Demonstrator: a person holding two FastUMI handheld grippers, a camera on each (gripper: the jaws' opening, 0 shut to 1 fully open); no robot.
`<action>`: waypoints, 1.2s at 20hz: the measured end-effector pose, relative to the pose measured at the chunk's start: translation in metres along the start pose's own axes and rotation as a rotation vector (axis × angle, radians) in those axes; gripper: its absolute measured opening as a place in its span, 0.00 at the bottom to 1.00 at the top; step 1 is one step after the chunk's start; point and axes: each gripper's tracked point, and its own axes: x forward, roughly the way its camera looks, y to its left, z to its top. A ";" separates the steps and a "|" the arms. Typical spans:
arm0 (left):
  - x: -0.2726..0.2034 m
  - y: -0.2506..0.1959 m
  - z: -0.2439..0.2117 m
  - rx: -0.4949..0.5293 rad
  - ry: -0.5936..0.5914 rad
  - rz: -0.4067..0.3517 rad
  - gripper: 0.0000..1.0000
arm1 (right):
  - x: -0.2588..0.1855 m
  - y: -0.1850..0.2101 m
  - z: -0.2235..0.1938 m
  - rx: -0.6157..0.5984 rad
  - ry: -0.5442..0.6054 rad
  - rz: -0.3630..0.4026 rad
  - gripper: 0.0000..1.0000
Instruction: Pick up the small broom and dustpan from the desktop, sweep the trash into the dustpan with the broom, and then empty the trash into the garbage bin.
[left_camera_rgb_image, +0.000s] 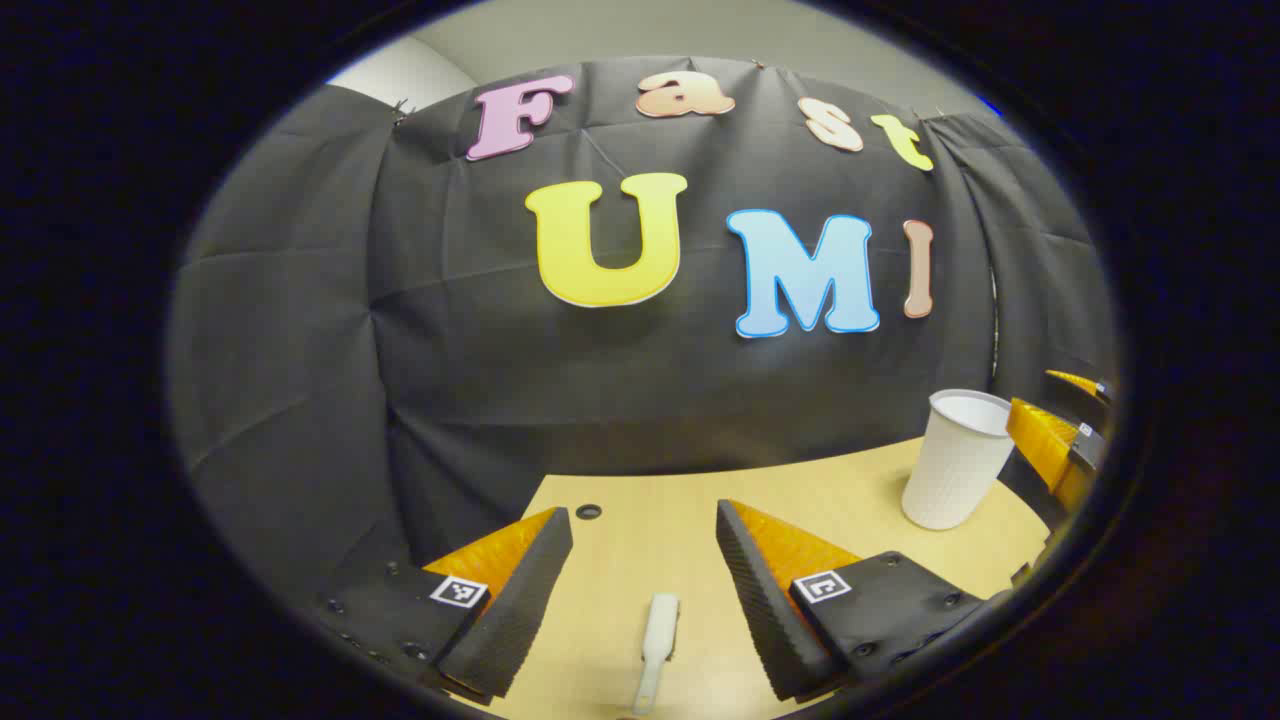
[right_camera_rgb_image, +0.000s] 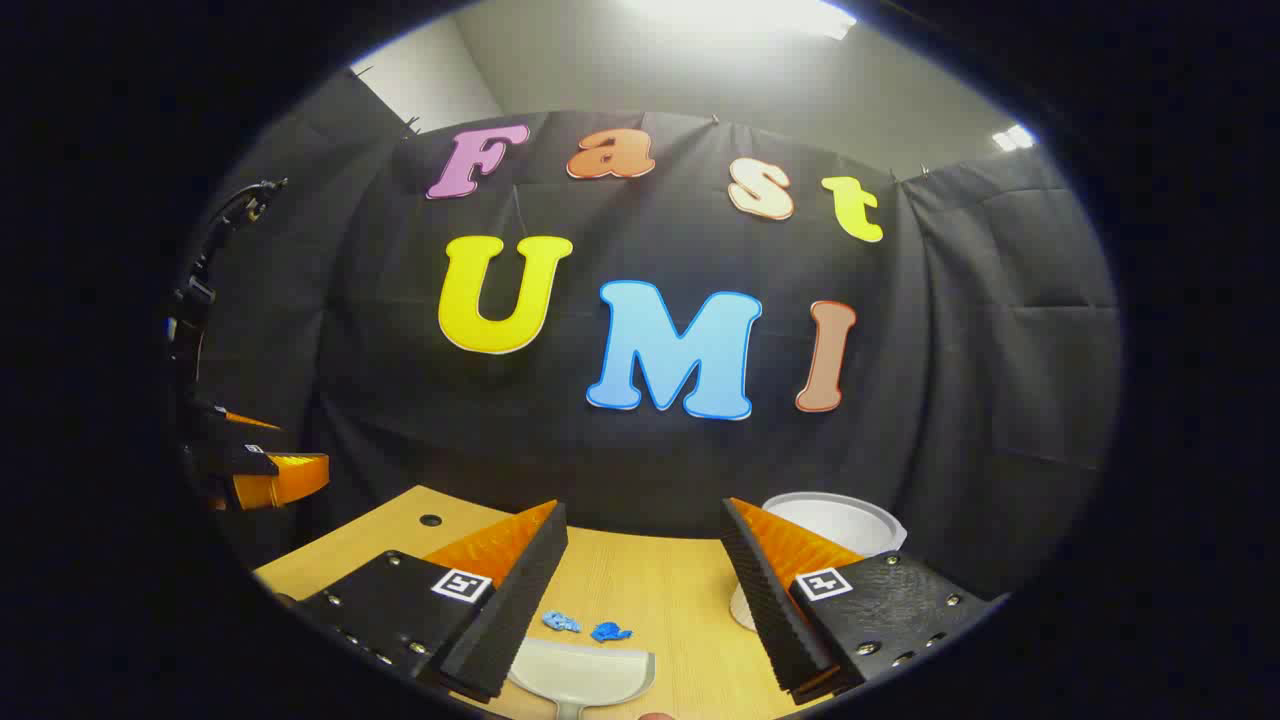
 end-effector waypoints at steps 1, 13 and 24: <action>-0.002 0.000 -0.004 -0.013 0.012 -0.003 0.96 | 0.000 0.001 0.000 0.011 0.003 0.003 0.94; 0.013 -0.005 -0.028 -0.073 0.081 -0.057 0.96 | 0.007 0.011 -0.027 0.053 0.092 0.024 0.95; 0.068 -0.010 -0.085 -0.071 0.272 -0.086 0.96 | 0.027 0.029 -0.108 0.084 0.354 0.078 0.95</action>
